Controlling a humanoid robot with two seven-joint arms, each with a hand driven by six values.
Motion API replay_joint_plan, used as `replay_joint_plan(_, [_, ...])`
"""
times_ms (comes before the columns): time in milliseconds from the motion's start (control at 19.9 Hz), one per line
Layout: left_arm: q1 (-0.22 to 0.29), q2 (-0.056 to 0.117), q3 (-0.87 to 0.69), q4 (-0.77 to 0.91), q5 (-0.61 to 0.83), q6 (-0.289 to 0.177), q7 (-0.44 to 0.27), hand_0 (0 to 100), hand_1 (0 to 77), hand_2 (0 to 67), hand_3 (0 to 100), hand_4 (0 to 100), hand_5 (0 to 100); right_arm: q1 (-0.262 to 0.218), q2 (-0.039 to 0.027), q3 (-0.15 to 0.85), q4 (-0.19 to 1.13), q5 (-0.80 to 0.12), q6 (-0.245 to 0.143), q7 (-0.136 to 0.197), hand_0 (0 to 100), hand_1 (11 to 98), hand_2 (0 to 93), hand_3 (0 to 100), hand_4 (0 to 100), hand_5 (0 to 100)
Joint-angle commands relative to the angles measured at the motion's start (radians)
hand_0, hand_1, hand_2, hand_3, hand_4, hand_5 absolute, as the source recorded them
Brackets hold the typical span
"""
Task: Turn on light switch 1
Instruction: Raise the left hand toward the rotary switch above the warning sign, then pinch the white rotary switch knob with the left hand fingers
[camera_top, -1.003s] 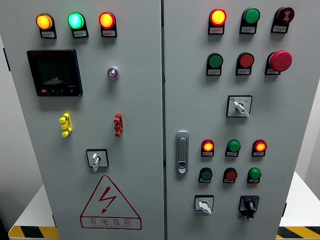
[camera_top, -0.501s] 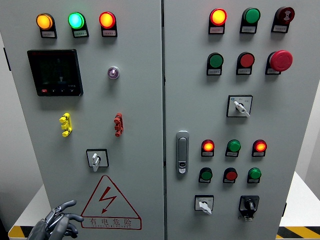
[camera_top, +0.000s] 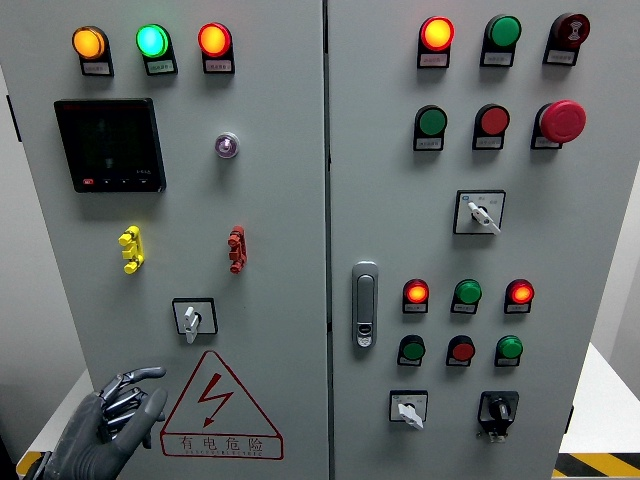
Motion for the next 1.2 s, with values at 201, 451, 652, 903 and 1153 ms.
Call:
replay_joint_plan(201, [-0.090, -0.004, 0.003, 0.012, -0.001, 0.020, 0.099, 0, 57.1, 35.6, 81, 99, 90, 0.000, 0.0000, 0.000, -0.001, 0.000, 0.000, 0.000, 0, 19.5, 0.0, 19, 19, 11])
replay_joint_plan(451, [-0.133, -0.006, 0.001, 0.012, 0.000, 0.025, 0.147, 0, 58.5, 36.3, 81, 99, 90, 0.000, 0.0000, 0.000, 0.000, 0.000, -0.002, 0.000, 0, 19.5, 0.0, 19, 19, 11])
replay_joint_plan(652, [-0.169, -0.012, 0.006, 0.012, 0.000, 0.083, 0.193, 0, 59.9, 37.4, 82, 99, 90, 0.000, -0.0015, 0.000, -0.001, 0.000, 0.000, 0.000, 0, 19.5, 0.0, 19, 19, 11])
replay_joint_plan(903, [-0.198, -0.011, 0.014, 0.013, 0.000, 0.104, 0.269, 0, 62.6, 39.2, 84, 100, 90, 0.000, 0.0000, 0.000, 0.000, 0.000, 0.000, 0.000, 0, 19.5, 0.0, 19, 19, 11])
replay_joint_plan(1153, [-0.221, -0.015, 0.020, 0.015, 0.005, 0.106, 0.309, 0, 63.5, 40.1, 85, 100, 90, 0.000, 0.0000, 0.000, 0.000, 0.000, 0.000, 0.000, 0, 19.6, 0.0, 19, 19, 11])
